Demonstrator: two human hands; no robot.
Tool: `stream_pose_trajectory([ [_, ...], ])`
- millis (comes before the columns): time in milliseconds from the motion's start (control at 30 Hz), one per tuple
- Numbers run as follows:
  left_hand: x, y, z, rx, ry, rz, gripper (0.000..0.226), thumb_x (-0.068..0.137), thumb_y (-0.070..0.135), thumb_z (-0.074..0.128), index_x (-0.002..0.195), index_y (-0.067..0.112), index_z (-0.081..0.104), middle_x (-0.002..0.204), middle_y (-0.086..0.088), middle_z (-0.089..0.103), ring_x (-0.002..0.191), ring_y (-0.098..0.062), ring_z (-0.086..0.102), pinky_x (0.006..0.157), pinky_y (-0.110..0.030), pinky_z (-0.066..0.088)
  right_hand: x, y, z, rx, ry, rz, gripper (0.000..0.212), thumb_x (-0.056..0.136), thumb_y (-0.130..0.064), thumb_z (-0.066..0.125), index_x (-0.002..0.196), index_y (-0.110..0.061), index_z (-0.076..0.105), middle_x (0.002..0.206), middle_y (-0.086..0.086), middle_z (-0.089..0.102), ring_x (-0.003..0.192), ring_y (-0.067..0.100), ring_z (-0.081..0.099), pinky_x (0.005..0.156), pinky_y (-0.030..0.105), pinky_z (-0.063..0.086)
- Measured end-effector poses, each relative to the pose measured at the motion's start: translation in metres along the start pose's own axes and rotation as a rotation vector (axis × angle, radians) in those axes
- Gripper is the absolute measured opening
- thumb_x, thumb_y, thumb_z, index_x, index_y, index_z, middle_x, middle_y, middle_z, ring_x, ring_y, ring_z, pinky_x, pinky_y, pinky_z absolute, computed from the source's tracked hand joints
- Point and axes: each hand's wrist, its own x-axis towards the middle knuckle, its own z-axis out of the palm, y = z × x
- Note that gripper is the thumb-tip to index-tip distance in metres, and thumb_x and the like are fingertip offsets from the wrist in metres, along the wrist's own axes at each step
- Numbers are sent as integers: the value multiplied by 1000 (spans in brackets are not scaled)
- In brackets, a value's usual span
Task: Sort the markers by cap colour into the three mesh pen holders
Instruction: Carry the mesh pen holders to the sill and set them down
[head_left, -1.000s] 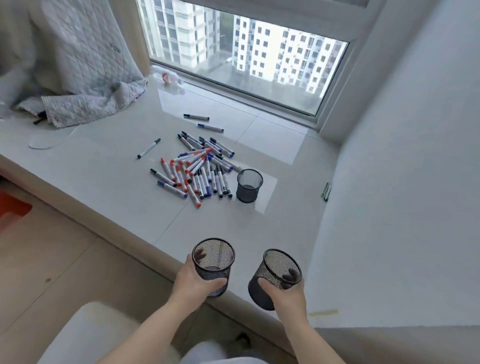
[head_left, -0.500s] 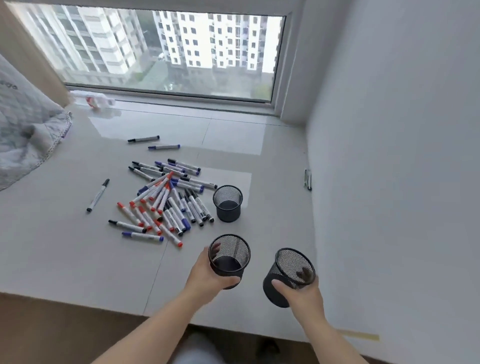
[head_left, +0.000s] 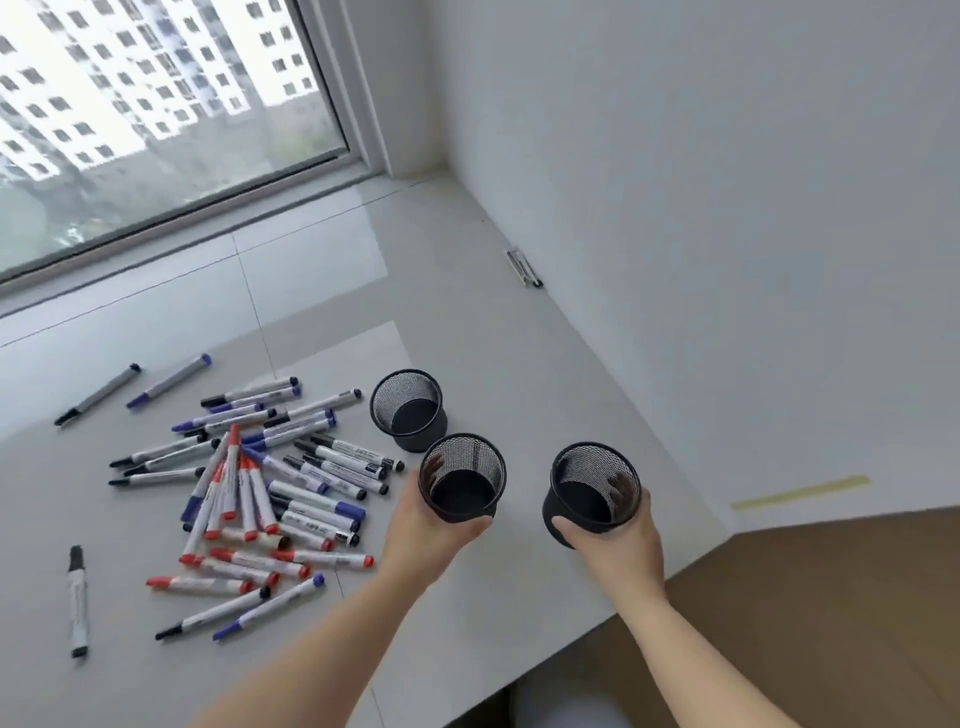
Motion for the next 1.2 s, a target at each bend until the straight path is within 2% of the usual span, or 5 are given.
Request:
stream_pose_trajectory([
  [400,56,-8,54,-73,-11,65,76,46,38,83,98,67,36,102,40,53,96,25,46,73,6,33,46,19,26,85,72,-59,74,54,-31,85,110,-39,39,110,-11,57,97,8,55,82,22,39],
  [767,88,-11,80,-98,-4,205,88,53,41,84,127,32,38,119,22,49,106,14,44,84,6,28,84,29,49,172,110,-225,75,57,-26,85,118,-30,42,113,-13,58,103,0,55,87,11,39],
  [933,87,-32,82,-104,-24,257,81,67,31,79,134,25,34,132,12,46,122,-3,45,103,-23,36,81,49,68,238,219,-291,68,65,-12,81,122,-10,43,122,1,52,111,8,54,96,18,41],
  [1100,61,-53,65,-19,-33,287,63,80,25,68,135,26,36,128,11,41,109,4,45,94,-17,38,60,60,75,263,331,-338,37,76,-9,70,99,-21,43,104,16,53,84,23,54,81,34,50],
  [1200,45,-63,49,-41,-57,341,47,84,22,63,127,25,45,120,12,53,99,6,53,86,-14,44,45,65,85,188,268,-456,22,80,-6,62,92,-19,49,83,3,57,70,6,53,68,15,45],
])
